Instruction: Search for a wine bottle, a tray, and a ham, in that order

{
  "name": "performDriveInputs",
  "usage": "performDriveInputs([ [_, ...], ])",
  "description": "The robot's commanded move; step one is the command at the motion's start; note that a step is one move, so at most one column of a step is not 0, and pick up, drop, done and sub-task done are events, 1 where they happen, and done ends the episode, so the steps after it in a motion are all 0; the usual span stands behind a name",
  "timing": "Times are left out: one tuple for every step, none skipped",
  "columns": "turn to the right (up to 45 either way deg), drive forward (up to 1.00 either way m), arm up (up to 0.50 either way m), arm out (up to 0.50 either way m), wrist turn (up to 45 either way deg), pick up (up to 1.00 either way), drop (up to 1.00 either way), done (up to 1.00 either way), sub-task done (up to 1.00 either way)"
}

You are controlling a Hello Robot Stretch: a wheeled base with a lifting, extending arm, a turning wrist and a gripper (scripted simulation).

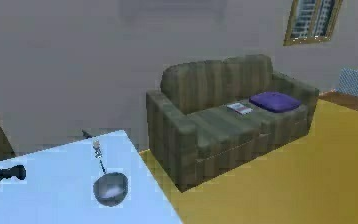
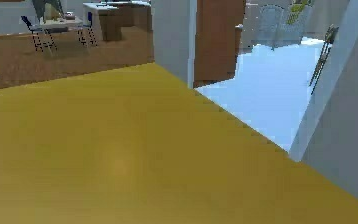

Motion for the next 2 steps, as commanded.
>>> performDriveInputs([
  [45.0,0.0,0.0,0.0,0.0,0.0,0.0,0.0,0.0],
  [45.0,0.0,0.0,0.0,0.0,0.0,0.0,0.0,0.0],
])
